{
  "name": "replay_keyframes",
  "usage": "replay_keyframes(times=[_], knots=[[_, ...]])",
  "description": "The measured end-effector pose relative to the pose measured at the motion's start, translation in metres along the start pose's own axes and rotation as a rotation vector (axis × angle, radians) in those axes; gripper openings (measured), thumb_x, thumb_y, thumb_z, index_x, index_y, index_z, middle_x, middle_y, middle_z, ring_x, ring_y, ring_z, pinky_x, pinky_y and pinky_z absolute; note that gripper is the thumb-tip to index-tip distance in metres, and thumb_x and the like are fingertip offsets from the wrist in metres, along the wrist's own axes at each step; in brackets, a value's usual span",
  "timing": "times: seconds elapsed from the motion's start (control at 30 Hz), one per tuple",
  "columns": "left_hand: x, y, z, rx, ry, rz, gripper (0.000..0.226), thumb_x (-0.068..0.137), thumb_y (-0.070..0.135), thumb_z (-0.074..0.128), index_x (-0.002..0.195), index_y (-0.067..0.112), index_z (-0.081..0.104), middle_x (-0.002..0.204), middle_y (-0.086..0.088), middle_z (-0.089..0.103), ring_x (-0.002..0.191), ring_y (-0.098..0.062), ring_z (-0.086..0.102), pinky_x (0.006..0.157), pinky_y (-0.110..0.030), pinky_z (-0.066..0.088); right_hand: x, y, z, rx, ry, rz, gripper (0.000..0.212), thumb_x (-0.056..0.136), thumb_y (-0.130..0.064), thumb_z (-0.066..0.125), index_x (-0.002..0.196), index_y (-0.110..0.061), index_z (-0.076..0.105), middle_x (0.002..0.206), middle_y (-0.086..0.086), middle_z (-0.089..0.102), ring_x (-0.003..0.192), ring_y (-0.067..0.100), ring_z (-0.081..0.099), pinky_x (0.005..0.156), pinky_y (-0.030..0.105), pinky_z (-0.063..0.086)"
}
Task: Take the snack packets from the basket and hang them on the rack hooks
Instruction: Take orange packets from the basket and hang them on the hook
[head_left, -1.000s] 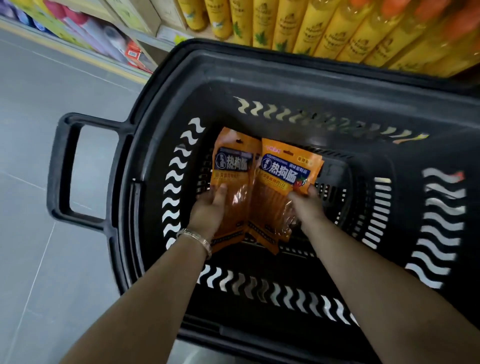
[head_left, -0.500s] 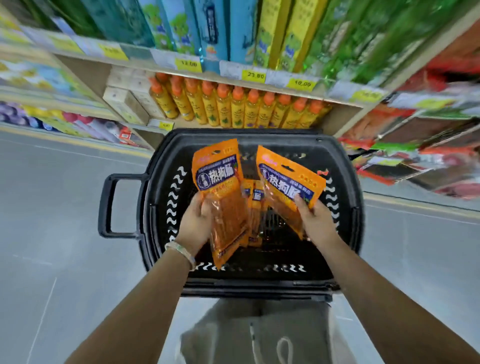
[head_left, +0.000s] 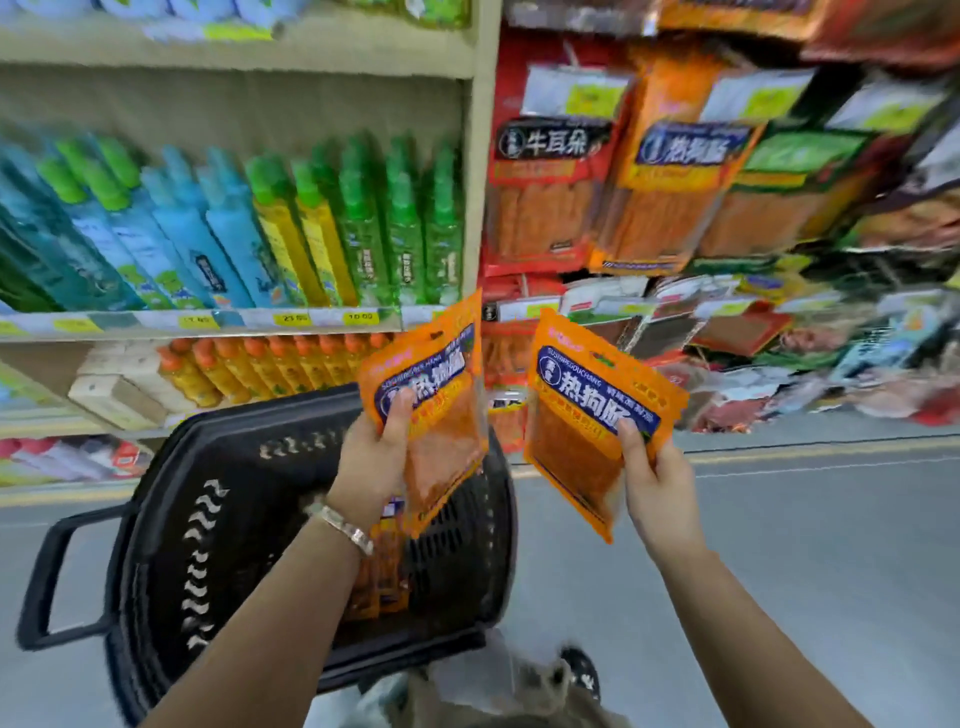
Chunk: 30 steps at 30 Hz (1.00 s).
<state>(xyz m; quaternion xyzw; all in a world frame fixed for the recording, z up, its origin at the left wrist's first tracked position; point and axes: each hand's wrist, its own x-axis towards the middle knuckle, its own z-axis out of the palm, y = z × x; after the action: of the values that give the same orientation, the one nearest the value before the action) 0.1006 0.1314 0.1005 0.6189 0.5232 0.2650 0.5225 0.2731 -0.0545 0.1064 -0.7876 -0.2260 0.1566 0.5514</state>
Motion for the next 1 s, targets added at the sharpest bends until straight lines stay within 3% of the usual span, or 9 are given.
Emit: replay_keyframes(times=[0.07,0.2,0.33,0.4,0.5,0.63,0.8,0.9,1.0], knots=[[-0.009,0.023,0.037,0.019,0.006,0.079,0.035,0.098,0.039,0.045,0.115,0.014,0.061,0.107,-0.005,0.062,0.105,-0.016,0.053,0.076,-0.019,0.031,0.017,-0.001,-0.039,-0.034,0.02,-0.043,0.021,0.099,-0.03,0.045,0.113,-0.024,0.06,0.103,-0.007,0.065,0.093,-0.002,0.055,0.079,0.006,0.038],[-0.026,0.065,0.105,-0.063,0.003,0.244,0.021,0.098,0.029,0.047,0.113,0.021,0.06,0.108,0.001,0.06,0.103,-0.011,0.052,0.077,-0.015,0.033,0.06,0.002,-0.117,-0.118,0.005,-0.134,0.024,0.099,-0.033,0.044,0.104,-0.018,0.062,0.102,0.004,0.067,0.099,0.02,0.059,0.086,0.034,0.044],[-0.031,0.115,0.145,-0.155,0.047,0.319,0.008,0.096,0.027,0.053,0.093,0.032,0.058,0.098,0.01,0.064,0.09,-0.008,0.059,0.071,-0.012,0.039,0.105,-0.012,-0.179,-0.139,0.018,-0.278,0.019,0.098,-0.034,0.046,0.103,-0.025,0.061,0.098,-0.007,0.067,0.095,0.011,0.06,0.077,0.021,0.041],[-0.029,0.145,0.153,-0.228,0.095,0.299,0.005,0.093,0.032,0.056,0.095,0.03,0.061,0.092,0.015,0.063,0.084,-0.004,0.059,0.075,-0.016,0.042,0.128,-0.029,-0.201,-0.132,0.057,-0.344,0.014,0.096,-0.037,0.049,0.104,-0.031,0.059,0.094,-0.011,0.065,0.091,0.007,0.059,0.07,0.013,0.039],[-0.023,0.191,0.156,-0.282,0.172,0.318,0.012,0.089,0.039,0.059,0.091,0.027,0.064,0.081,0.016,0.064,0.078,-0.01,0.063,0.067,-0.025,0.044,0.16,-0.062,-0.221,-0.088,0.108,-0.411,0.022,0.092,-0.049,0.045,0.102,-0.037,0.06,0.087,-0.019,0.065,0.084,0.002,0.06,0.067,0.013,0.043],[-0.016,0.246,0.151,-0.372,0.179,0.382,0.02,0.087,0.046,0.062,0.081,0.027,0.066,0.075,0.012,0.072,0.073,-0.008,0.069,0.063,-0.026,0.055,0.202,-0.108,-0.228,-0.018,0.14,-0.481,0.023,0.094,-0.05,0.043,0.082,-0.039,0.06,0.08,-0.011,0.065,0.075,0.004,0.058,0.073,0.034,0.048],[0.005,0.298,0.145,-0.458,0.203,0.469,0.028,0.08,0.053,0.066,0.072,0.026,0.067,0.062,0.016,0.07,0.06,-0.006,0.069,0.048,-0.019,0.052,0.247,-0.166,-0.222,0.067,0.121,-0.592,0.016,0.098,-0.037,0.046,0.087,-0.044,0.056,0.087,-0.024,0.061,0.083,-0.009,0.058,0.07,0.017,0.046],[0.02,0.326,0.143,-0.499,0.169,0.547,0.015,0.069,0.062,0.068,0.074,0.047,0.067,0.074,0.014,0.073,0.069,-0.011,0.072,0.059,-0.031,0.057,0.275,-0.197,-0.218,0.128,0.117,-0.645,0.012,0.097,-0.035,0.047,0.1,-0.032,0.059,0.103,-0.007,0.065,0.1,0.011,0.061,0.087,0.034,0.05],[0.039,0.353,0.14,-0.56,0.129,0.637,0.026,0.067,0.058,0.072,0.087,0.043,0.066,0.088,0.007,0.075,0.079,-0.016,0.073,0.065,-0.037,0.058,0.299,-0.229,-0.213,0.179,0.1,-0.699,0.018,0.097,-0.035,0.047,0.107,-0.027,0.06,0.113,0.001,0.065,0.107,0.02,0.06,0.095,0.048,0.046]])
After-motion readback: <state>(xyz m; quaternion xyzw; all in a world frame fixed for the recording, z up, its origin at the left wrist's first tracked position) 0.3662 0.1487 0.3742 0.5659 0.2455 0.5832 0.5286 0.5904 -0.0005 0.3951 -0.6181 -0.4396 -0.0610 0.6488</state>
